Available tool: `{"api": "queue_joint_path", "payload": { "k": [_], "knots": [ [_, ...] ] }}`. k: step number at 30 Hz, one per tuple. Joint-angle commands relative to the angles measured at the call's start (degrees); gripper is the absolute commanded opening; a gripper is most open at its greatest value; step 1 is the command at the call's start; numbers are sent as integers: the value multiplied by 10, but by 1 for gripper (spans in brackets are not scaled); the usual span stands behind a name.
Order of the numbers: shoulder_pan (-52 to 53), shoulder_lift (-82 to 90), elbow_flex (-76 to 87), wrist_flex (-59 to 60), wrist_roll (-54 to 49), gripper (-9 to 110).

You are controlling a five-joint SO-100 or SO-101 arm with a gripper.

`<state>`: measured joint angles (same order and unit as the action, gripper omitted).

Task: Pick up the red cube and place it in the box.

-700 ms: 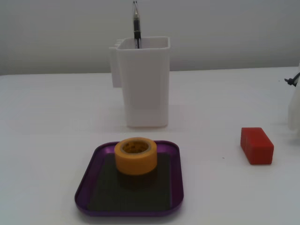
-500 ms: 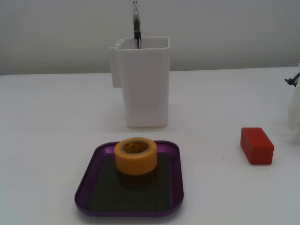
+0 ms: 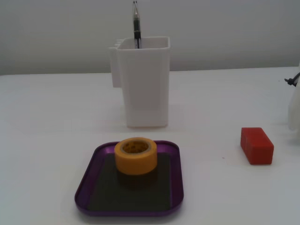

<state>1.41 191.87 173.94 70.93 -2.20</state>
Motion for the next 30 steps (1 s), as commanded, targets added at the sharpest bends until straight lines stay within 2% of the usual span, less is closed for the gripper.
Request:
{"api": "queue_joint_path", "payload": {
  "k": [1, 10, 18, 30],
  "knots": [
    [-5, 40, 5, -11, -2, 0],
    [2, 37, -2, -108, 5, 0],
    [4, -4, -93, -111, 5, 0],
    [-4, -427, -323, -112, 7, 0]
  ]
}}
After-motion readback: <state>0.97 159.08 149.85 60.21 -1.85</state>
